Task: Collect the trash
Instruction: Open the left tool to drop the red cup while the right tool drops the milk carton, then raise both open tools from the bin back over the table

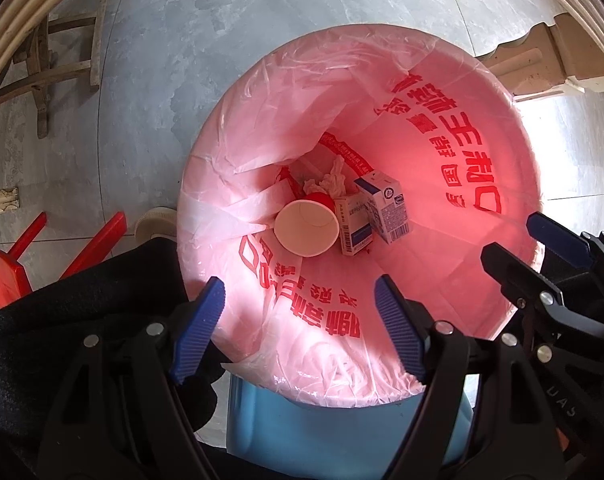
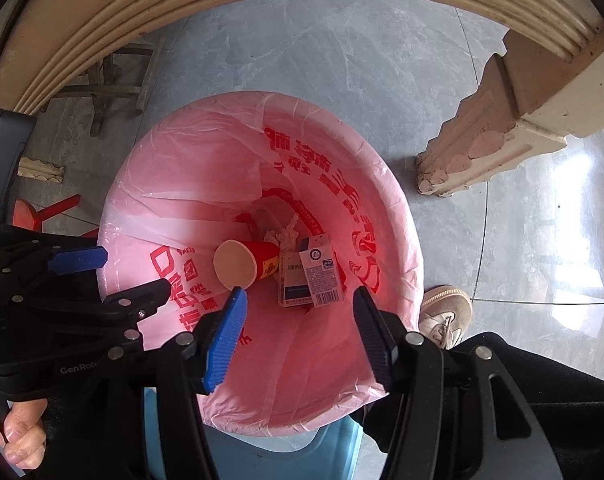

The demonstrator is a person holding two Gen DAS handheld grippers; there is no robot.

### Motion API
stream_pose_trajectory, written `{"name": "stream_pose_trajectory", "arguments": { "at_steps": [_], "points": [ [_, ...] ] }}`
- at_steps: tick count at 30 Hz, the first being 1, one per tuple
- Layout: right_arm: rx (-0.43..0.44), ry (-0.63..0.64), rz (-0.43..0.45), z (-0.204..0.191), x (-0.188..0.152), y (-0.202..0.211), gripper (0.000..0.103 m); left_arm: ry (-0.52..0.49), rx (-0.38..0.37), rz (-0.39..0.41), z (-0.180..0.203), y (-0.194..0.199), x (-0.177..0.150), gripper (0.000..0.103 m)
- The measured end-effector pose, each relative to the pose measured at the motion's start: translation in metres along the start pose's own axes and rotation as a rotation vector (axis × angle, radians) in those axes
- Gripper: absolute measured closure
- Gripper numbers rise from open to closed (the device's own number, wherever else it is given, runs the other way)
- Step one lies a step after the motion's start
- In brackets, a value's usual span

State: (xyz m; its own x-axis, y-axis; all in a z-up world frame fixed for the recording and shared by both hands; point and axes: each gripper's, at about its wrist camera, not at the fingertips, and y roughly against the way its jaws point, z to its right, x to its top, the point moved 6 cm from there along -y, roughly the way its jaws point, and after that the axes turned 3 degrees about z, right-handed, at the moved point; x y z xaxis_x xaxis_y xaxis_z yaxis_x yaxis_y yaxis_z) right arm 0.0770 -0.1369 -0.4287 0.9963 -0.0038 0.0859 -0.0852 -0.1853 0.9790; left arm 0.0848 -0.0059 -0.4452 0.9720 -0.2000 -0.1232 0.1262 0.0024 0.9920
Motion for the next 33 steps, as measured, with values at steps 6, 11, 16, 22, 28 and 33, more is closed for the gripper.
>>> {"name": "stream_pose_trajectory", "arguments": {
  "at_steps": [6,11,16,22,28,33],
  "points": [
    [-0.001,0.001,0.004,0.0,-0.001,0.001,0.047,-0.015,0.018,0.015,0.002,0.003,-0.002,0.027],
    [0.007,-0.004,0.014,-0.001,-0.003,0.006,0.045,-0.03,0.044,0.041,0.003,0.01,-0.003,0.027],
    [0.004,-0.001,0.054,-0.003,-0.002,0.023,0.041,-0.043,0.082,0.093,0.002,0.03,-0.007,0.027],
    [0.023,0.005,0.139,-0.009,-0.005,0.067,0.037,-0.07,0.104,0.191,0.0,0.086,-0.021,0.027],
    [0.057,0.004,0.229,-0.01,-0.001,0.13,0.035,-0.11,0.139,0.315,0.0,0.177,-0.029,0.027],
    [0.046,0.033,0.328,-0.003,0.022,0.202,0.029,-0.149,0.164,0.438,-0.001,0.26,-0.016,0.022]
  ]
}}
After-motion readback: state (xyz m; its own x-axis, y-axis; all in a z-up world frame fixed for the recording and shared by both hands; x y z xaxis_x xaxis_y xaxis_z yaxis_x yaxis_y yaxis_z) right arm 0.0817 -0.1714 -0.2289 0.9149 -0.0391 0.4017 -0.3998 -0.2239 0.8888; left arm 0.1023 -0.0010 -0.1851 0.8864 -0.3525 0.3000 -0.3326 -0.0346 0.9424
